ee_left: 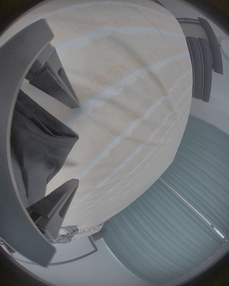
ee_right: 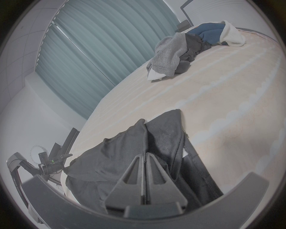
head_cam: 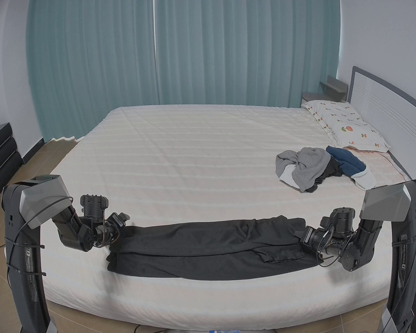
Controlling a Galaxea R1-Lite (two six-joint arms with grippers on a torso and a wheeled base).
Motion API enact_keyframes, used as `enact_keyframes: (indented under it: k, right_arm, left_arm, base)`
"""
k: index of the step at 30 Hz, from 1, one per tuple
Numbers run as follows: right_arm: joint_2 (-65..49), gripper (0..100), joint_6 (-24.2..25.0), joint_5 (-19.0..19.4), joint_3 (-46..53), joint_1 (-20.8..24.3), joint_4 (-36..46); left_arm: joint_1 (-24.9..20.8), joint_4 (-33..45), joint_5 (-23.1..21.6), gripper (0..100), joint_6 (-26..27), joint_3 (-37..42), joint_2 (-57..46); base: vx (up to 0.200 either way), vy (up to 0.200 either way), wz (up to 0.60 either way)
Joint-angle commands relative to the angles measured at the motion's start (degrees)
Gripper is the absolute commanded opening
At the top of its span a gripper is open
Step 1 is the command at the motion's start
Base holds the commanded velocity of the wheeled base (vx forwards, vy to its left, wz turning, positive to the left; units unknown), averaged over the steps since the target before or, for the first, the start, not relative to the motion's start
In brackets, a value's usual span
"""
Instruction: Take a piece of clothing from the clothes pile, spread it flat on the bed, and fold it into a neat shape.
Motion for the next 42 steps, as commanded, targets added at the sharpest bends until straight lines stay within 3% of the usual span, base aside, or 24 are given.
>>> enact_keyframes:
  k: [1,8,9,18,23,32,42]
  right_arm:
    - [0.67,0,-0.63,-0.01,0.94,-0.21,0.01]
    - [1.02,0,-2.83,-0.01,1.29,-0.13,-0.08]
    - [0.58,100,-2.74,-0.10,1.56,-0.13,-0.17]
    - [-9.09,100,-2.13,-0.45,1.38,-0.92,0.80]
    - [-10.32,100,1.48,-2.73,-0.20,1.02,0.71]
    - [-6.89,100,12.29,-3.17,-0.73,5.85,0.80]
    - [0.67,100,12.46,-3.96,-1.52,4.88,0.89]
  left_arm:
    - [0.09,-0.04,0.01,100,-0.02,0.01,0.20]
    - [0.09,-0.04,0.01,100,-0.02,-0.08,0.20]
    - [0.09,0.04,0.01,100,-0.02,-0.08,0.20]
    - [2.02,0.13,-0.16,100,-0.46,-0.26,-0.15]
    - [2.11,0.13,-0.25,100,-1.60,-0.26,-0.42]
    - [2.55,0.13,-0.69,100,-1.78,0.18,-0.77]
    - [2.46,-0.57,-0.78,100,-1.25,2.47,-3.67]
  base:
    - [0.000,0.000,0.00]
    - [0.000,0.000,0.00]
    - [0.000,0.000,0.00]
    - [0.000,0.000,0.00]
    - [0.000,0.000,0.00]
    - [0.000,0.000,0.00]
    - [0.000,0.000,0.00]
